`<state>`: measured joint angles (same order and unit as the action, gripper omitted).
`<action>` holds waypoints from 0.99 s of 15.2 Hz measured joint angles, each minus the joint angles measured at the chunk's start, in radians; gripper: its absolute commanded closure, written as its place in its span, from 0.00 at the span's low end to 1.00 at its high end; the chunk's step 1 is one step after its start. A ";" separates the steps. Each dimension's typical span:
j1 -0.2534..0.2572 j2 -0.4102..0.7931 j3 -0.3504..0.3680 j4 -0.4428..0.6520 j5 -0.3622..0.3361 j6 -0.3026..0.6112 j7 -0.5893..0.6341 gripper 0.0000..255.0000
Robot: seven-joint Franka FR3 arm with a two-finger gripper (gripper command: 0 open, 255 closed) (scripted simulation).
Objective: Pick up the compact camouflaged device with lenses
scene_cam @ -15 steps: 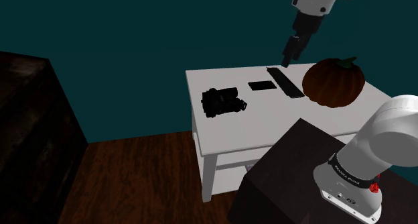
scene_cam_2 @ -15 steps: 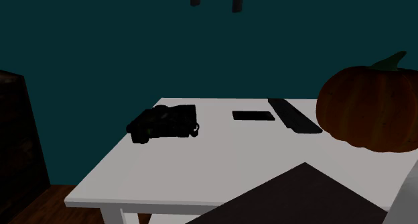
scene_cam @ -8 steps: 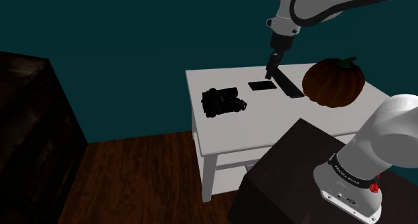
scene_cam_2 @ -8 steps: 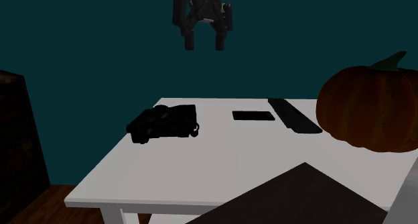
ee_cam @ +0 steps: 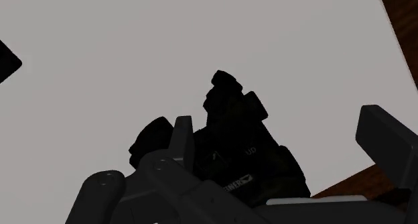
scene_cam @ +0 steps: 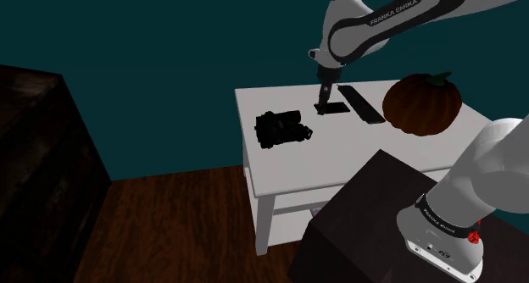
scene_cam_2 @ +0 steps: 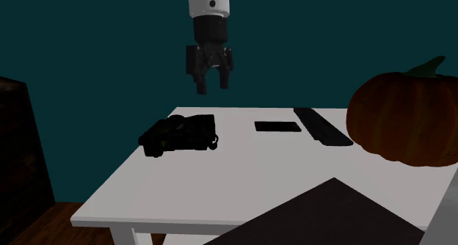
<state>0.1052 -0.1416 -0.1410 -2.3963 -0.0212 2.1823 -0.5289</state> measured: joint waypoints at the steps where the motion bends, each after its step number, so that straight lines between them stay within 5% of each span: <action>1: 0.006 0.044 0.001 0.021 0.004 0.019 -0.027 0.00; 8: 0.030 0.306 0.026 0.123 0.017 0.143 -0.191 0.00; 15: 0.025 0.417 0.033 0.145 0.028 0.226 -0.223 0.00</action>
<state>0.1302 0.2751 -0.1078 -2.2512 0.0070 2.4086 -0.7519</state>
